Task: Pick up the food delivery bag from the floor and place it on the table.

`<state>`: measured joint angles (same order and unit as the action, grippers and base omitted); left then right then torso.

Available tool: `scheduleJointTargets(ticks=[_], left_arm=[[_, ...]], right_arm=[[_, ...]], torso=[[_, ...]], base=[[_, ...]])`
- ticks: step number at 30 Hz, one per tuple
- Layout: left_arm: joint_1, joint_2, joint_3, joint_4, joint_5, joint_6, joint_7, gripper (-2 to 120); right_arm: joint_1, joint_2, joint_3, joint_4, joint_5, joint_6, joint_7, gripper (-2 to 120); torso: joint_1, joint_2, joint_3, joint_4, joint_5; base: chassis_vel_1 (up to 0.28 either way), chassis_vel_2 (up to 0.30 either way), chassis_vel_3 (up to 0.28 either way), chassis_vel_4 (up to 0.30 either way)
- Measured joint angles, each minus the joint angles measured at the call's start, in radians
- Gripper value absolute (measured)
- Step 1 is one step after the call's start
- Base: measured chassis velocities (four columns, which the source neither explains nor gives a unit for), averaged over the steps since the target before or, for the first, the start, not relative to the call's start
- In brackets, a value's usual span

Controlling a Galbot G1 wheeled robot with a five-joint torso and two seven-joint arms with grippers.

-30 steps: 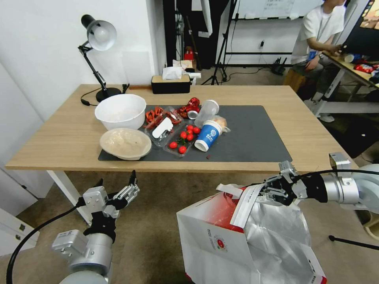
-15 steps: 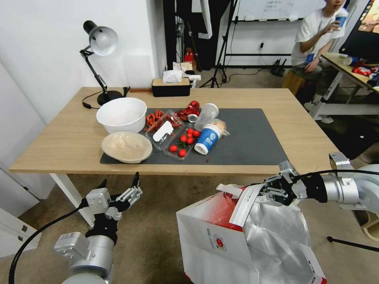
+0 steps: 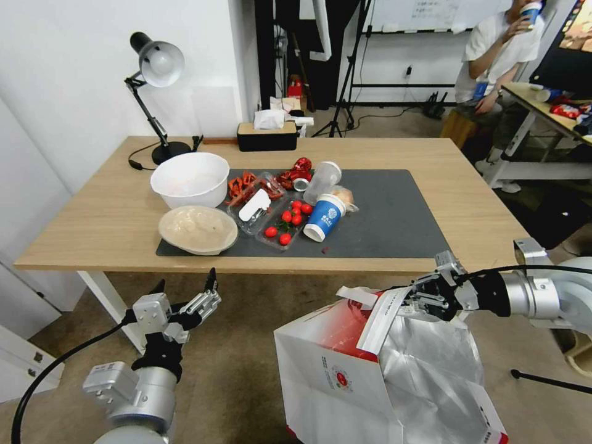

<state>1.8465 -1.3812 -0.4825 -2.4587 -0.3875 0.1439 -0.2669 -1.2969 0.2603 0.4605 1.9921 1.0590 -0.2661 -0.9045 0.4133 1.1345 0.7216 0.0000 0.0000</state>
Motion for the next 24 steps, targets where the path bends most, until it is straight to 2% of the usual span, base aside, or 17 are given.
scheduleJointTargets(ticks=[13, 20, 24], left_arm=[[0.002, 0.001, -0.002, 0.0, 0.0, -0.007, -0.008, 100], [-0.001, 0.001, -0.002, 0.001, 0.0, -0.01, -0.01, 100], [-0.003, 0.002, -0.002, 0.001, 0.0, -0.011, -0.014, 100]], right_arm=[[0.001, -0.009, 0.036, 0.012, 0.079, 0.002, 0.031, 0], [0.032, -0.01, 0.079, 0.014, 0.226, -0.006, 0.075, 0], [0.073, 0.007, 0.114, 0.04, 0.405, -0.025, 0.158, 0]], torso=[[-0.002, -0.004, -0.002, 0.0, 0.0], [-0.002, -0.005, -0.003, 0.0, 0.0], [-0.003, -0.006, -0.003, 0.0, 0.0]], base=[[0.0, 0.0, 0.0, 0.0], [0.0, 0.0, 0.0, 0.0], [0.0, 0.0, 0.0, 0.0]])
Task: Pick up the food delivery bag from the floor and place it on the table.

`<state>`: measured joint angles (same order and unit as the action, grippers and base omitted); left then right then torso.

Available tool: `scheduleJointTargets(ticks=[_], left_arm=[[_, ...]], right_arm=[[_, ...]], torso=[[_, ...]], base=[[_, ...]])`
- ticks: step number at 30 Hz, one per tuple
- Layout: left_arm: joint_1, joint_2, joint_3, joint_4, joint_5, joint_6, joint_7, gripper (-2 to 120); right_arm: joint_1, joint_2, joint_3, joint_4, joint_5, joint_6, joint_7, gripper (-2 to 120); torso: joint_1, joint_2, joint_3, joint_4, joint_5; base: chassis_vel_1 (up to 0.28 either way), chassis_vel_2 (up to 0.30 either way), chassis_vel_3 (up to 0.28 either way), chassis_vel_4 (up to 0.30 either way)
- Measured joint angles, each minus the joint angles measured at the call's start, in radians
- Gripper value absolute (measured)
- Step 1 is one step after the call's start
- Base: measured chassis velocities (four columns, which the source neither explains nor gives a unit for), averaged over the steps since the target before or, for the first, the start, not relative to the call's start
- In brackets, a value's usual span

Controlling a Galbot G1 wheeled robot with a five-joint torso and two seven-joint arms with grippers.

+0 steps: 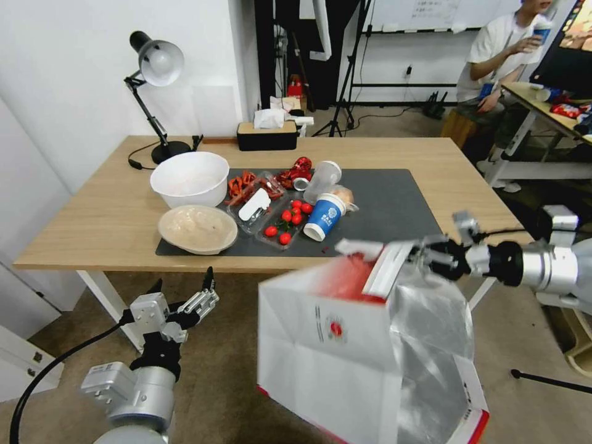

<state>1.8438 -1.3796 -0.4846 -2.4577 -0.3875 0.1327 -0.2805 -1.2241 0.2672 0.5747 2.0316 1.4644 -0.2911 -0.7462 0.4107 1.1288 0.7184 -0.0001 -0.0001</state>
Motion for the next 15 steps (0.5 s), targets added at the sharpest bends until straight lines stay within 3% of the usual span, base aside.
scheduleJointTargets(ticks=[5, 15], left_arm=[[0.001, 0.0, 0.0, 0.0, 0.0, -0.002, -0.001, 100], [0.004, -0.004, 0.0, 0.0, 0.005, -0.013, -0.003, 100]], right_arm=[[0.046, 0.007, 0.002, 0.01, 0.076, 0.001, 0.061, 0], [0.18, 0.058, -0.008, 0.013, 0.302, 0.028, 0.294, 0]], torso=[[0.0, 0.0, 0.0, 0.0, 0.0], [0.0, -0.001, -0.001, 0.0, 0.0001]], base=[[0.0, 0.0, 0.0, 0.0], [0.0, 0.0, 0.0, 0.0]])
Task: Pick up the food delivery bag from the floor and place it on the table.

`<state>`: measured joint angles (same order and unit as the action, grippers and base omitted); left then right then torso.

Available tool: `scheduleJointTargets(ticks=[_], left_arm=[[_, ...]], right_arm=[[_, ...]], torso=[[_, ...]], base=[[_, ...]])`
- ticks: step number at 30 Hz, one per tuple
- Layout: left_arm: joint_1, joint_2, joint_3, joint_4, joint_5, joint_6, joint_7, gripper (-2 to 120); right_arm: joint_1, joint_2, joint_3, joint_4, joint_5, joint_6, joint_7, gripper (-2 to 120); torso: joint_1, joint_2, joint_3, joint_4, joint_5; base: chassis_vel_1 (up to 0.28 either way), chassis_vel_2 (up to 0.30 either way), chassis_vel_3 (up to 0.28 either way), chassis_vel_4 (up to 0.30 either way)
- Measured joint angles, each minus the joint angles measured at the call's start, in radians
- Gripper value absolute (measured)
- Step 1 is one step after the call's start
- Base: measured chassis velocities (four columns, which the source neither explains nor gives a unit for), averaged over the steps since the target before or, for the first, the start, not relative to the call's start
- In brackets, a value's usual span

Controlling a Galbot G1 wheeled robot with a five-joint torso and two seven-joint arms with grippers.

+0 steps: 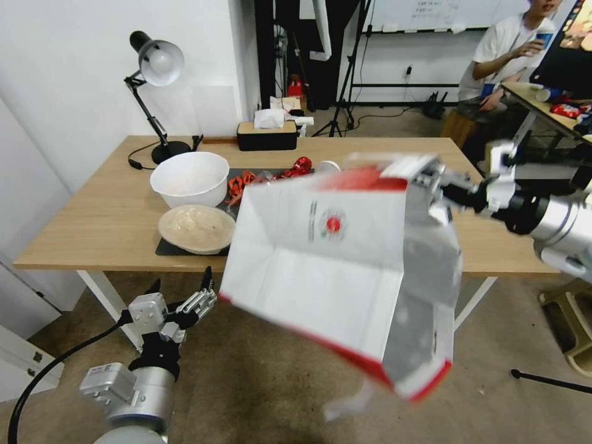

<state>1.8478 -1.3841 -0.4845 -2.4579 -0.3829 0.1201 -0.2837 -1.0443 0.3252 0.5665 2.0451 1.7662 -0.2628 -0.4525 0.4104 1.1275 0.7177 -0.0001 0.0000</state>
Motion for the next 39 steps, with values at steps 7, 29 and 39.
scheduleJointTargets(ticks=[7, 29, 39], left_arm=[[0.0, -0.002, 0.001, 0.001, 0.005, -0.004, -0.001, 100], [0.009, -0.005, 0.002, 0.006, 0.02, -0.012, -0.002, 100], [0.009, -0.009, 0.007, 0.006, 0.029, -0.013, -0.002, 100]], right_arm=[[0.101, 0.031, -0.027, 0.011, 0.098, 0.021, 0.306, 0], [0.301, 0.184, -0.04, -0.01, 0.25, 0.045, 0.963, 0], [0.305, 0.213, -0.036, -0.016, 0.258, 0.053, 1.193, 0]], torso=[[0.0, 0.0, 0.0, 0.0, 0.0], [0.0, -0.001, -0.001, 0.0, 0.0], [-0.001, -0.001, -0.001, 0.0, -0.0001]], base=[[0.0, 0.0, 0.0, 0.0], [0.0, 0.0, 0.0, 0.0], [0.0, 0.0, 0.0, 0.0]])
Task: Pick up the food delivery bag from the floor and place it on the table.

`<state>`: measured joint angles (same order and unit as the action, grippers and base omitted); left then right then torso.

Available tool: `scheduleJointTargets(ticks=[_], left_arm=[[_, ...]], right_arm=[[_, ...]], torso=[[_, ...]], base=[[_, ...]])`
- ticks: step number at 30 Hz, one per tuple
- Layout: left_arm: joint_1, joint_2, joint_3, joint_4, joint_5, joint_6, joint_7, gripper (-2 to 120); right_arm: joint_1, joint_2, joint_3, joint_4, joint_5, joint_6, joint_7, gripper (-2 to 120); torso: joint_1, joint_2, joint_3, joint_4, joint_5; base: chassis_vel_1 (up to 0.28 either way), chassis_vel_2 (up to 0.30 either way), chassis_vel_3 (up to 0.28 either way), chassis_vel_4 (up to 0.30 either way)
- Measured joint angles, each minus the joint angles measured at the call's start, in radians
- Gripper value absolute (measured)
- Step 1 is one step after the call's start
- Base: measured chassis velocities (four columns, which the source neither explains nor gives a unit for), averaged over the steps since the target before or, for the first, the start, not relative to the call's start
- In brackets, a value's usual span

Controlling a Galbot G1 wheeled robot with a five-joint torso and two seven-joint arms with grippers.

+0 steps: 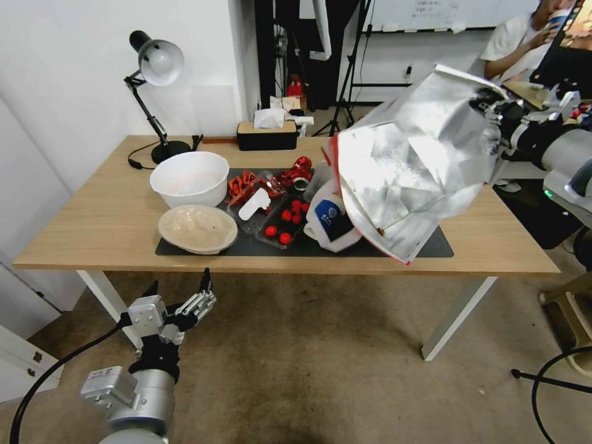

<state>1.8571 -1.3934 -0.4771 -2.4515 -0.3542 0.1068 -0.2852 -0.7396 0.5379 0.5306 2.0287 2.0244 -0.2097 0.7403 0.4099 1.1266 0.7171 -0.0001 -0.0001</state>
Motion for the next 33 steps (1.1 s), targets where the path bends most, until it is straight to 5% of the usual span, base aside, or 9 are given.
scheduleJointTargets(ticks=[19, 33], left_arm=[[0.0, -0.005, 0.003, 0.005, 0.011, 0.0, 0.003, 100], [0.0, -0.008, 0.004, 0.007, 0.014, 0.001, 0.004, 100]], right_arm=[[0.068, 0.014, -0.016, -0.044, 0.092, -0.105, 0.334, 0], [0.094, 0.027, -0.041, -0.068, 0.077, -0.134, 0.398, 0]], torso=[[0.0, 0.0, 0.0, 0.0, 0.0001], [0.0, 0.0, 0.0, 0.0, 0.0]], base=[[0.0, 0.0, 0.0, 0.0], [0.0, 0.0, 0.0, 0.0]])
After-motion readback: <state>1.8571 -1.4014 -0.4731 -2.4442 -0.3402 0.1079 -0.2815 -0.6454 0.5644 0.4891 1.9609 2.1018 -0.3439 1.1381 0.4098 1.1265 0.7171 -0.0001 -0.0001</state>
